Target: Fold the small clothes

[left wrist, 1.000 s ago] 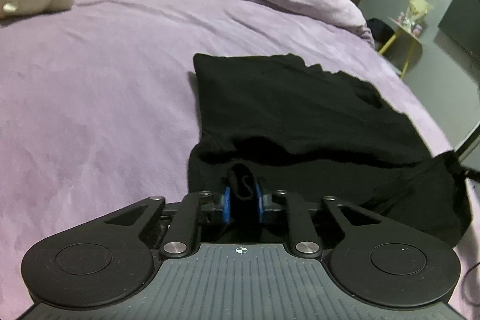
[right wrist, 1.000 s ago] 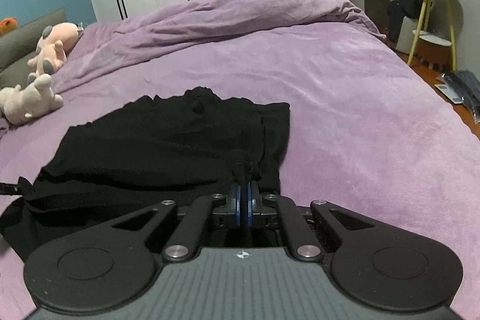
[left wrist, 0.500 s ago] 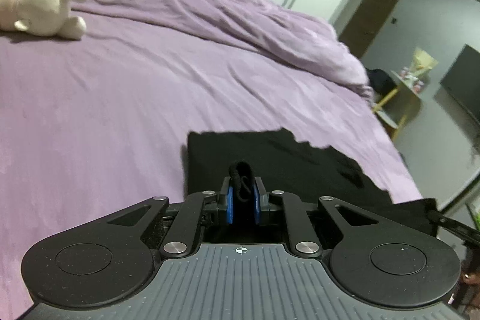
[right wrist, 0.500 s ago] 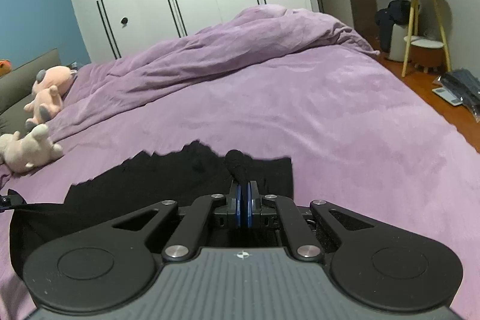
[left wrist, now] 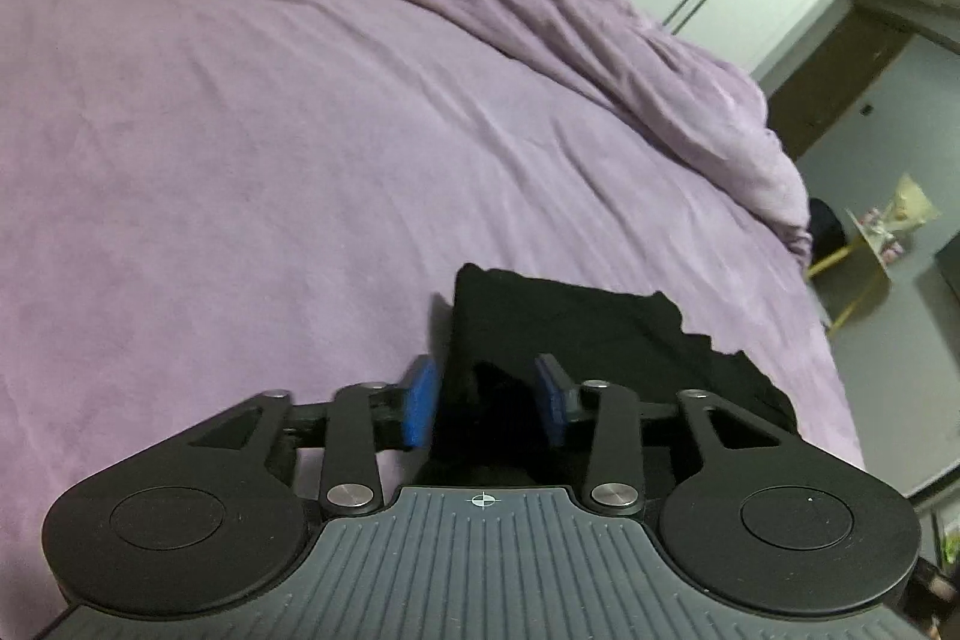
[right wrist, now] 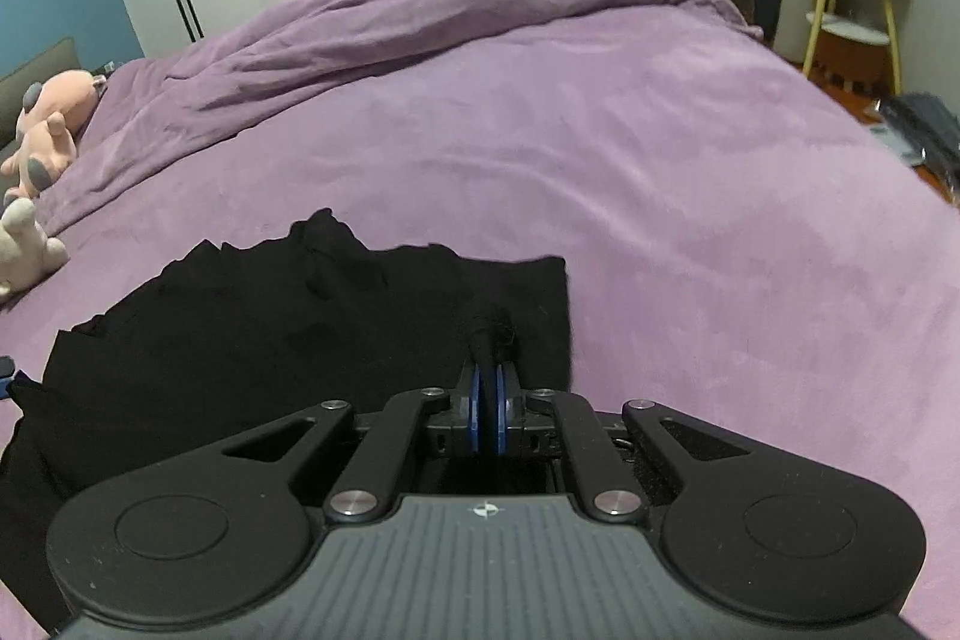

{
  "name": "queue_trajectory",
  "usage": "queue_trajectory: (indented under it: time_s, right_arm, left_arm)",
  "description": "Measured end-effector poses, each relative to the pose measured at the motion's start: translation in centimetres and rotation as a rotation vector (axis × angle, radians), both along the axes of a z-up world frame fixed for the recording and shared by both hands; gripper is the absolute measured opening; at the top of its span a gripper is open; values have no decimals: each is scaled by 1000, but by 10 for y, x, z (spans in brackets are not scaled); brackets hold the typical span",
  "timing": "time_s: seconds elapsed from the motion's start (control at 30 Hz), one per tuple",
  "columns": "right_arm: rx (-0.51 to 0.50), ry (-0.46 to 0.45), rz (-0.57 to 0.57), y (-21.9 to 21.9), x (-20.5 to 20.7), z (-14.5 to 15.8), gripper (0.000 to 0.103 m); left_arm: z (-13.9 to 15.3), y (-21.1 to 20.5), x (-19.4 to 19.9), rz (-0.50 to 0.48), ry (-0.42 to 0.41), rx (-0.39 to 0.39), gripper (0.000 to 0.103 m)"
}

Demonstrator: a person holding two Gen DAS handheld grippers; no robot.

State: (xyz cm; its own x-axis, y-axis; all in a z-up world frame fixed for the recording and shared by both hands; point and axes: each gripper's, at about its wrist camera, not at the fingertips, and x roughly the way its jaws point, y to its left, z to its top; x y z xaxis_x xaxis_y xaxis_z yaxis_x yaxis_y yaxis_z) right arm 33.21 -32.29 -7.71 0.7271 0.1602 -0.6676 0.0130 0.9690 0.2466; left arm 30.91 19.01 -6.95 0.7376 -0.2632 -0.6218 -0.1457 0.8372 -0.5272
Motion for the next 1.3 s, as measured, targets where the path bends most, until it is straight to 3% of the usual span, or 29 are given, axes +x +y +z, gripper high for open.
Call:
queue_trajectory:
  time_s: [0.13, 0.27, 0.43, 0.53, 0.57, 0.63, 0.67, 0.8, 1.0, 1.13, 1.27, 1.3]
  right_arm:
    - [49, -3, -8, -4, 1, -1, 6]
    - [64, -3, 15, -3, -1, -2, 19]
    - [2, -10, 41, 7, -1, 0, 22]
    - [-71, -21, 56, 15, 0, 0, 17]
    - [-90, -29, 60, 17, -1, 1, 11]
    - [-94, -42, 69, 17, -3, 3, 4]
    - [-90, -46, 69, 17, -4, 4, 4]
    - [-71, -97, 72, 16, -11, 18, 3]
    - [-44, -223, 39, 12, -10, 56, 3]
    - [-66, -248, -24, 14, 22, 69, 3]
    - [-65, -239, -91, 17, 57, 61, 3]
    - [-63, -237, -112, 18, 65, 57, 4]
  left_arm:
    - [0, 1, -8, -82, -17, 77, 57]
    - [-6, -10, -7, -149, -27, 105, 67]
    - [-11, -35, 10, -170, -14, 177, 69]
    - [-14, -41, 18, -123, 17, 195, 60]
    - [-14, -42, 19, -99, 22, 202, 52]
    - [-12, -39, 15, -84, 3, 197, 27]
    - [-10, -39, 14, -91, -4, 202, 9]
    - [2, -35, 9, -90, -32, 208, 7]
    - [45, -34, 11, -80, -131, 233, 7]
    - [69, -42, 35, -42, -179, 317, 7]
    - [78, -57, 77, 52, -171, 365, 8]
    - [77, -61, 87, 82, -156, 384, 13]
